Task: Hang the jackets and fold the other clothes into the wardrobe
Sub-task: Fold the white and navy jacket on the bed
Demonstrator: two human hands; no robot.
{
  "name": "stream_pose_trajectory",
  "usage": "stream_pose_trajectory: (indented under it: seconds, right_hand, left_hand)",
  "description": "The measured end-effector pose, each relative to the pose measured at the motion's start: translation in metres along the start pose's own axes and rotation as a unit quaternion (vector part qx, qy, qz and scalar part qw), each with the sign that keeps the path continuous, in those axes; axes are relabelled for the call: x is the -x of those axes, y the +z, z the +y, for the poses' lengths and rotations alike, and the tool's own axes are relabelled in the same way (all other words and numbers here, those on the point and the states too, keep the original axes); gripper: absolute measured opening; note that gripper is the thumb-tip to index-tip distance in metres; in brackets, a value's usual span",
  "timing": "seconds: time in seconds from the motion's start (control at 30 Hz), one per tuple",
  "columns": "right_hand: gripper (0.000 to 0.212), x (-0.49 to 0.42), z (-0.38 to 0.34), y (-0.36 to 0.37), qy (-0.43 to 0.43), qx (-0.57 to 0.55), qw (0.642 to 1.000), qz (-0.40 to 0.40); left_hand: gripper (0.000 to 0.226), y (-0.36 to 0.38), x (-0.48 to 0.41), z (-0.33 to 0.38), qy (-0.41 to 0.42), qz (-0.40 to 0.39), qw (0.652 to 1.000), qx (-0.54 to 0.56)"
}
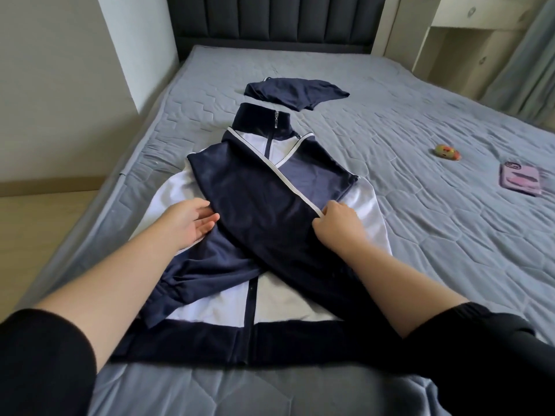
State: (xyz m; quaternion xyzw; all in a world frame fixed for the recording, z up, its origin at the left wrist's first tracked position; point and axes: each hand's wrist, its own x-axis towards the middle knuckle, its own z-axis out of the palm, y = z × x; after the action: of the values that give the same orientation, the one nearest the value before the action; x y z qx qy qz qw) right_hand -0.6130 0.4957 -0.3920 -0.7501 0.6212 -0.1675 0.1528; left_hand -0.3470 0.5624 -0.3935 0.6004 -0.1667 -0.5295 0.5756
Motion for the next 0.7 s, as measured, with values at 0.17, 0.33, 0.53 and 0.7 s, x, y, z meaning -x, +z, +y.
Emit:
stream_pose_trajectory:
  seconds: [0.17,0.33,0.53,0.7]
  right_hand:
    - [0.037,-0.027,-0.029,0.014,-0.023,0.073,0.996,0.046]
    - [0.046,-0.054,-0.061,0.032,-0.067,0.090,0.994,-0.007]
    - [0.057,-0.077,-0.096,0.056,-0.148,0.061,0.987,-0.031]
    - [0.056,-0.085,-0.096,0.075,-0.100,0.101,0.985,-0.100]
  left_hand:
    - [0.012,0.005,-0.019,0.005,0.006,0.029,1.000,0.000]
    - [0.014,0.010,-0.048,0.032,0.072,0.071,0.995,-0.009]
    - [0.042,0.010,-0.086,0.055,0.072,0.154,0.984,-0.046]
    - [0.023,-0.023,-0.099,0.047,0.049,0.226,0.970,0.080]
